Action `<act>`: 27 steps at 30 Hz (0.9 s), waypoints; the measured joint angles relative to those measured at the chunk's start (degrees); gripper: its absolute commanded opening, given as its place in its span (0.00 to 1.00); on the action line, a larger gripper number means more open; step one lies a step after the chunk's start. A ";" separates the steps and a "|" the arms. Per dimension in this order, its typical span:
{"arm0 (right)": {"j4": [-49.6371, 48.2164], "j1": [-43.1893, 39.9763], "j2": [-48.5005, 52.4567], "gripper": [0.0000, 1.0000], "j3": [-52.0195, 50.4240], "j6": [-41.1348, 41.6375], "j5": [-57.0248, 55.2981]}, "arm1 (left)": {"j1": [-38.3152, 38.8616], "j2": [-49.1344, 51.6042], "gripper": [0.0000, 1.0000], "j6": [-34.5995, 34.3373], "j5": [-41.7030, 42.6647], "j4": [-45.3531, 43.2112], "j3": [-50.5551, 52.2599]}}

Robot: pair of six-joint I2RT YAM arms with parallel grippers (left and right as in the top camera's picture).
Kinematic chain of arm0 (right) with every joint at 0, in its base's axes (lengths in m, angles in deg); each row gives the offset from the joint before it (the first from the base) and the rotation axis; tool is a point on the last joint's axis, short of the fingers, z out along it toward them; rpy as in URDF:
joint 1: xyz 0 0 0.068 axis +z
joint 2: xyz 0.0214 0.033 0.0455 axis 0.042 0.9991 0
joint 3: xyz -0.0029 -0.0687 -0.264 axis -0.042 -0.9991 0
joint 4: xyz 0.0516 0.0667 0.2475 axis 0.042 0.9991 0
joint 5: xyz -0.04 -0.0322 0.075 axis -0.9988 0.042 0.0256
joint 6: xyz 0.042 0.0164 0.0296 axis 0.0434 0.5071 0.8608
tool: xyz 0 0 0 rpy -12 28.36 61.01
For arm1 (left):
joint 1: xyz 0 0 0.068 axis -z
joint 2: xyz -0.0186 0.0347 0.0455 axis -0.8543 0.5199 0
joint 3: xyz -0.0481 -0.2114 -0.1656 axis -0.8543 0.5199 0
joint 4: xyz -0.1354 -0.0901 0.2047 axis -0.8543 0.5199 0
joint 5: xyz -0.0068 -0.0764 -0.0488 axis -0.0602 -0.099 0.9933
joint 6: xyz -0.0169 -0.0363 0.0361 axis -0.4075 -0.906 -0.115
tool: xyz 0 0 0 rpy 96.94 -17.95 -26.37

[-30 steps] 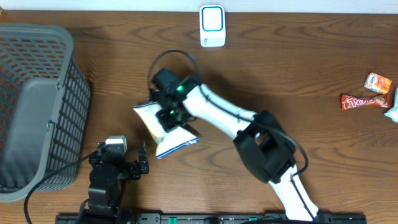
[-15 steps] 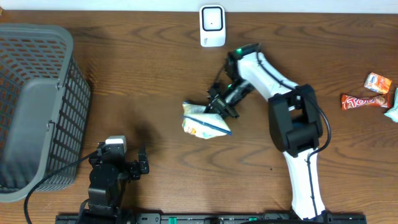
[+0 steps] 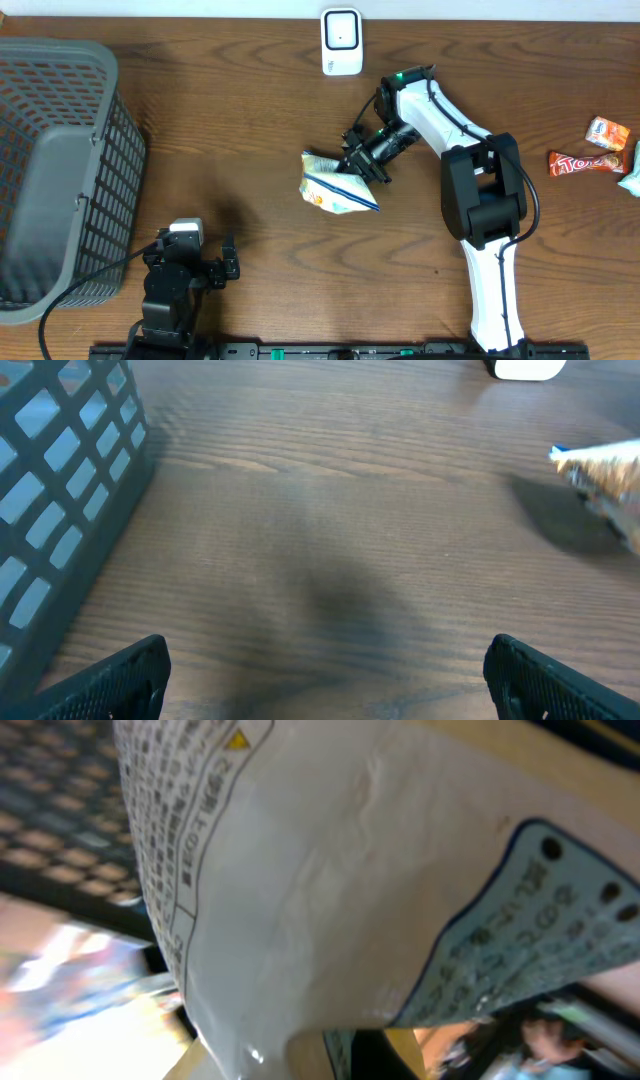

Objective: Scan the item barcode
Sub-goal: 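Lift the snack bag and turn it over near the scanner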

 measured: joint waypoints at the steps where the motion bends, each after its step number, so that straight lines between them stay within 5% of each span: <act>1: -1.51 0.00 0.00 0.01 0.00 0.02 -3.82 | 0.00 0.00 0.99 0.00 0.00 0.00 0.00; 2: -2.69 0.00 0.00 0.01 0.00 0.20 -8.02 | 0.00 0.00 0.99 0.00 0.00 0.00 0.00; 4: -4.48 0.00 0.00 0.28 0.00 0.92 -17.05 | 0.00 0.00 0.99 0.00 0.00 0.00 0.00; 7: -7.06 0.00 0.00 0.99 0.07 1.25 -29.40 | 0.00 0.00 0.99 0.00 0.00 0.00 0.00; 17: -16.52 -0.04 -0.83 0.99 2.10 1.66 -43.15 | 0.00 0.00 0.99 0.00 -0.02 0.00 0.00; 27: -7.28 -0.31 -0.28 0.99 13.75 -3.74 -46.75 | 0.00 0.00 0.99 0.00 0.00 0.00 0.00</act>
